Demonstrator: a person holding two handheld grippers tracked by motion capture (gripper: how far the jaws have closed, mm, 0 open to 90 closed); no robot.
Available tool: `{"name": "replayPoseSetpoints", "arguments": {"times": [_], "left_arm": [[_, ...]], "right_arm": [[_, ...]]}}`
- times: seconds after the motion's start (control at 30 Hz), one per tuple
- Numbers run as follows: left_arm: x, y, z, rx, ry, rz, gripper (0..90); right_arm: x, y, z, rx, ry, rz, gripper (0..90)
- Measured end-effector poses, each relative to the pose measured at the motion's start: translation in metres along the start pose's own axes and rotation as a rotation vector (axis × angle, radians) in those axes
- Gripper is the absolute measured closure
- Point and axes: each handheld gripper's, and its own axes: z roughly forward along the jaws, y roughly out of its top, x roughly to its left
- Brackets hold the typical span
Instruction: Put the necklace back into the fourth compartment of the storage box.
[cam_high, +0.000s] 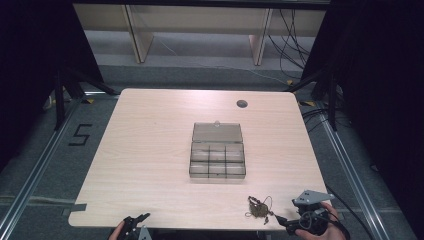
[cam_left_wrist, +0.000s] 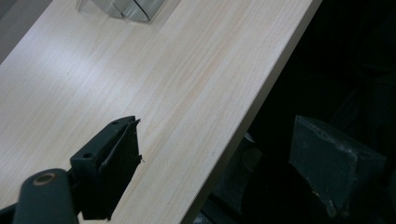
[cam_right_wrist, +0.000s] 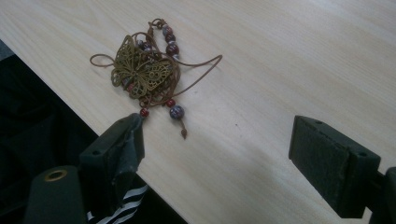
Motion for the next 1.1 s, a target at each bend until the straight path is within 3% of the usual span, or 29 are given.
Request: {"name": "replayPoseSetpoints", "arguments": {"times": [0.07,0.13,0.17,0.2,0.23,0.27,0.3,0.33,0.43,0.5,0.57,0.63,0.73,0.93,1.1], "left_arm": [[0.000,0.000,0.000,-0.001,-0.002,-0.003,15.5],[-0.001,0.000,-0.001,-0.001,-0.011,-0.004,15.5],[-0.001,0.000,0.000,-0.002,0.007,-0.002,15.5],[0.000,0.000,0.000,-0.001,-0.003,-0.007,15.5],[0.000,0.000,0.000,-0.002,-0.006,-0.004,15.4],[-0.001,0.000,0.000,-0.006,-0.006,-0.007,15.4],[-0.001,0.000,-0.001,0.001,-0.022,-0.007,15.5],[-0.001,0.000,-0.001,-0.002,0.001,-0.001,15.4],[-0.001,0.000,0.000,-0.010,0.004,-0.012,15.4],[0.000,0.000,-0.002,0.010,-0.021,0.009,15.5],[0.000,0.000,-0.001,0.000,-0.005,-0.001,15.4],[-0.001,0.000,-0.001,0.001,-0.029,-0.006,15.4],[-0.001,0.000,-0.001,-0.001,-0.018,-0.006,15.5],[-0.001,0.000,-0.001,-0.011,-0.011,-0.013,15.4],[-0.001,0.000,-0.001,-0.008,-0.015,-0.010,15.4]], "right_arm": [[-0.002,0.000,0.002,-0.036,-0.009,-0.043,19.2],[0.003,0.001,-0.001,0.005,0.006,-0.007,19.7],[0.002,0.002,0.000,-0.012,0.003,-0.036,20.6],[0.001,0.003,0.000,-0.004,0.011,-0.070,21.7],[0.005,0.003,0.000,-0.001,0.022,-0.040,22.3],[0.004,0.004,0.001,-0.006,0.009,-0.072,22.6],[0.006,0.005,0.001,0.005,0.013,-0.057,23.0],[0.006,0.006,0.001,0.007,0.019,-0.079,23.5],[0.008,0.010,0.001,0.019,0.023,-0.089,24.5],[0.009,0.012,0.000,0.033,0.027,-0.088,24.7],[0.011,0.015,0.001,0.034,0.032,-0.124,26.4],[0.016,0.021,0.004,0.041,0.036,-0.140,26.8],[0.020,0.028,0.007,0.054,0.039,-0.195,27.1],[0.025,0.041,0.013,0.083,0.056,-0.239,27.2],[0.028,0.047,0.016,0.103,0.047,-0.230,27.5]]}}
